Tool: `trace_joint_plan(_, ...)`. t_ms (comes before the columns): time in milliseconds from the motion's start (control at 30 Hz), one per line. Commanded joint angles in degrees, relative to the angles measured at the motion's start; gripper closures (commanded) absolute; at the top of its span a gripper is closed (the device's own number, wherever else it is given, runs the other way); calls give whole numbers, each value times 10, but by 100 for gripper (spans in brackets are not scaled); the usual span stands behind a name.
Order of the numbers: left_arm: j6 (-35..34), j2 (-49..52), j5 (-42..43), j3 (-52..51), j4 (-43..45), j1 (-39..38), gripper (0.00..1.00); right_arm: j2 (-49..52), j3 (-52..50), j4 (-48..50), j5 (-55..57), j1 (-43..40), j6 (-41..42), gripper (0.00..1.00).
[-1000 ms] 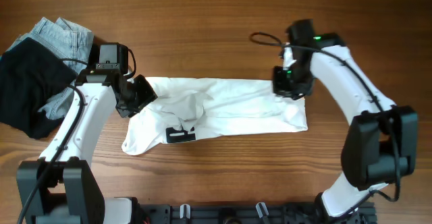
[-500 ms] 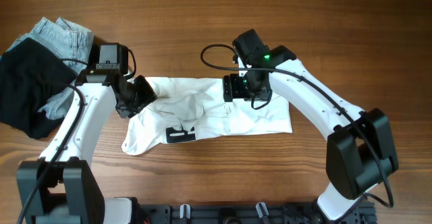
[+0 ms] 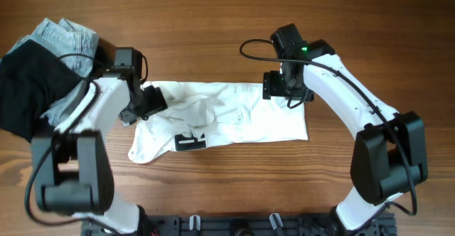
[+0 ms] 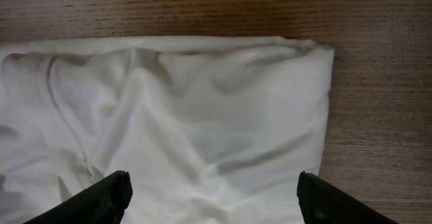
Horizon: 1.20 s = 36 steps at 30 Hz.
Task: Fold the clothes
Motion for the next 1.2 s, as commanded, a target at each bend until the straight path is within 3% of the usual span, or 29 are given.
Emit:
trace_joint_plan(0,31,56,35,2,26,3,19,4,3,-2,12,1,-5,16)
trace_joint_plan(33,31,68,59,2,28,3,21,4,3,-2,12,1,-6,16)
trace_joint_plan(133,33,81,111,2,14,3,46,4,3,-2,13,1,-11,16)
trace_joint_plan(267,33,75,113,2,-3,3,94,4,3,-2,20,1,-19,16)
trace_joint_plan(300,33,69,107,7,-5,10,96,4,3,-5,37,-2,-19,17)
trace_joint_plan(400,32,53,80,38,-26,35,96,3,3,-16,47,-23,-17,21)
trace_joint_plan(533,30,33,2,144,-124,100,96,-6,3,-16,47,-93,-37,20)
trace_joint_plan(667,13,30,45,241,-229,108,96,-5,3,-17,47,-156,-90,19)
trace_joint_plan(833,-33,13,137,254,-271,-31,96,-5,3,-17,47,-191,-94,18)
trace_joint_plan(1033,-142,26,127,253,-169,-263,96,-5,3,-15,42,-191,-110,18)
trace_joint_plan(1067,-158,38,119,253,-139,-307,88,-5,3,-16,42,-191,-110,18)
trace_joint_plan(1100,-166,49,119,253,-121,-331,64,-5,3,-16,42,-191,-110,17)
trace_joint_plan(1167,-165,57,126,253,-80,-358,68,-5,3,-19,42,-191,-110,17)
